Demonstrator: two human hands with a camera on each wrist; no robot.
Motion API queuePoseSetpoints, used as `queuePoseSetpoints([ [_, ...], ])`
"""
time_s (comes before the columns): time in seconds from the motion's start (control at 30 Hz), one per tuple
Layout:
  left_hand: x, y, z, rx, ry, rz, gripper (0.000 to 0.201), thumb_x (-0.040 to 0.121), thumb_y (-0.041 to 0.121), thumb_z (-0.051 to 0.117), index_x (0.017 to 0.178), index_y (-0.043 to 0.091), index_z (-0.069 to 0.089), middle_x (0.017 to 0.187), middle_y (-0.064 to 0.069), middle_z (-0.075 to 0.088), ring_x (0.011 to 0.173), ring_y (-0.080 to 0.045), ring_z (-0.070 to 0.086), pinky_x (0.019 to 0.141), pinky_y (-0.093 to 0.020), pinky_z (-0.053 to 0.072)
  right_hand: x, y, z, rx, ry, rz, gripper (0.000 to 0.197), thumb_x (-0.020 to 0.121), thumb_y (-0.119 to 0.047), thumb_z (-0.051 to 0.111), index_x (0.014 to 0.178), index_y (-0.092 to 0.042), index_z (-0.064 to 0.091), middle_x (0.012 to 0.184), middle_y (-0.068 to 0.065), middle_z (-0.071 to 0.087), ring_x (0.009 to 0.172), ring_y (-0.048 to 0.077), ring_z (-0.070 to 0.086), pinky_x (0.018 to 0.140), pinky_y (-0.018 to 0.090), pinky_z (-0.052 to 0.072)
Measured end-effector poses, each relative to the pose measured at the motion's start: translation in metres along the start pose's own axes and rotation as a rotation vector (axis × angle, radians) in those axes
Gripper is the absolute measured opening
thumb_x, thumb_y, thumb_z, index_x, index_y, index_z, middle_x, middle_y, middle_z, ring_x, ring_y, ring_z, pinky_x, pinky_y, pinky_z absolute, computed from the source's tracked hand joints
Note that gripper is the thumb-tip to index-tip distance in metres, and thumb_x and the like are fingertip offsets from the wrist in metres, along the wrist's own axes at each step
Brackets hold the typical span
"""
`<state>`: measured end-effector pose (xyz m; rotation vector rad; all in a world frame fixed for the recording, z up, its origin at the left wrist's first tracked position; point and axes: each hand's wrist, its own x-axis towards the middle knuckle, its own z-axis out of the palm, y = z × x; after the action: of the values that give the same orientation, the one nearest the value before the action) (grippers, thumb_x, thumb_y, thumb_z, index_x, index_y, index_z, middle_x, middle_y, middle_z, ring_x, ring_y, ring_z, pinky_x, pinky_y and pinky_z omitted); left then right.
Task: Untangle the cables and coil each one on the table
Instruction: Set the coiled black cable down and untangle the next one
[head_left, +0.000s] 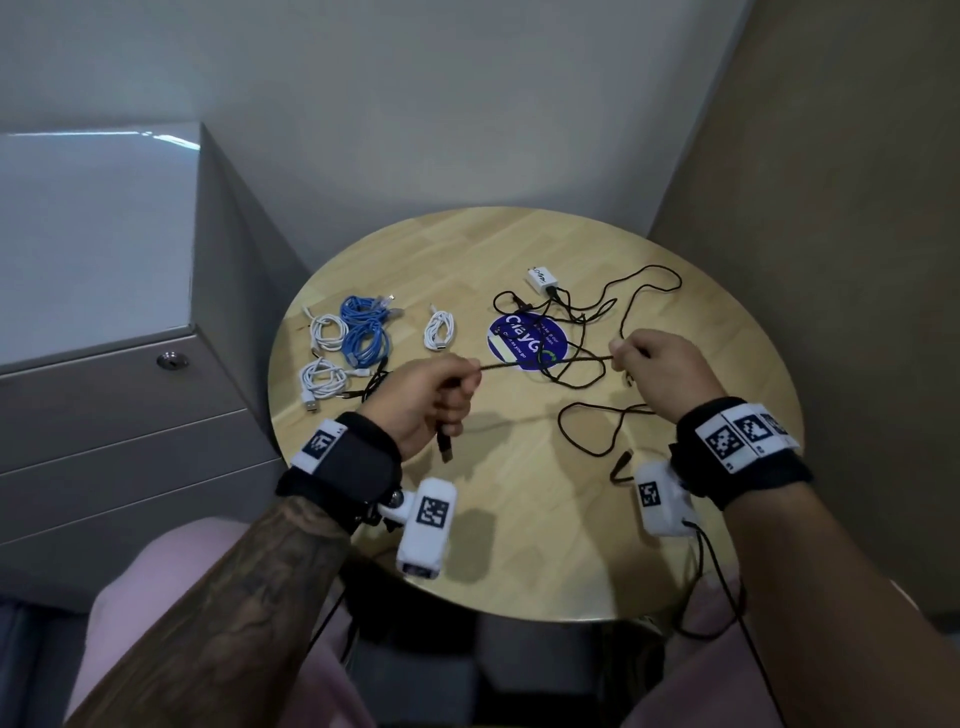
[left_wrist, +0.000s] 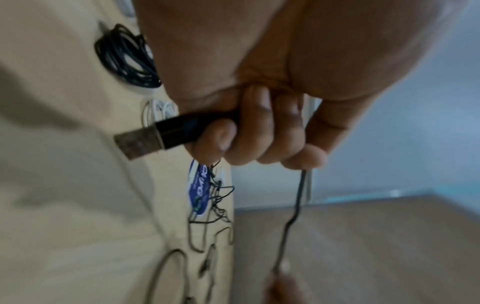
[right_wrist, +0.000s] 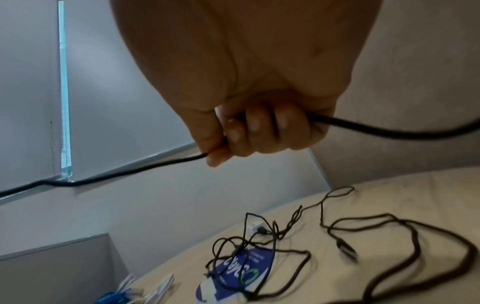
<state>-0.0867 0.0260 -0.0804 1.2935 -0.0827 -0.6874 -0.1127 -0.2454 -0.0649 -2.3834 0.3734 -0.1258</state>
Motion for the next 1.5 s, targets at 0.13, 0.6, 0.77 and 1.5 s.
queuePoseSetpoints([
  [0.13,-0.003,0.013,-0.005,-0.427,-0.139,0.022,0.030,0.091,0.022,0.032,0.066,0.018,0.046,0.054,0.008,0.014,0.049,-0.012,0.010,0.054,-0.028,0.031,-0.006,-0.006,0.010,-0.013,-0.196,0.018,0.033,0.100,-0.035,0.057,0.075,-0.019,0.071,0.097,-0.011,0.067,0.096,0.012,0.060,0.080,0.027,0.042],
  [0.6,0.012,-0.006,0.018,-0.669,0.130,0.295,0.023,0.104,0.013,0.039,0.116,0.003,0.056,0.103,-0.011,0.074,0.098,-0.021,0.071,0.083,-0.029,0.058,-0.072,-0.050,0.046,-0.168,-0.591,-0.303,0.036,0.096,-0.048,0.051,0.073,-0.024,0.064,0.068,-0.002,0.069,0.063,0.016,0.065,0.073,0.042,0.057],
  [0.77,0.012,-0.002,0.020,-0.789,0.138,0.318,0.021,0.104,0.015,0.040,0.114,0.007,0.056,0.112,-0.011,0.071,0.102,-0.021,0.070,0.093,-0.032,0.053,-0.075,-0.050,0.051,-0.149,-0.642,-0.311,0.037,0.096,-0.048,0.048,0.068,-0.028,0.062,0.066,0.000,0.070,0.061,0.026,0.067,0.070,0.046,0.059],
  [1.5,0.003,-0.018,0.040,0.107,-0.023,0.223,0.028,0.102,0.012,0.041,0.092,0.000,0.065,0.064,-0.010,0.056,0.055,-0.019,0.052,0.060,-0.029,0.047,-0.051,-0.050,0.006,0.039,0.035,-0.514,0.019,0.093,-0.038,0.067,0.082,-0.023,0.066,0.058,-0.013,0.056,0.055,0.007,0.049,0.055,0.032,0.042],
])
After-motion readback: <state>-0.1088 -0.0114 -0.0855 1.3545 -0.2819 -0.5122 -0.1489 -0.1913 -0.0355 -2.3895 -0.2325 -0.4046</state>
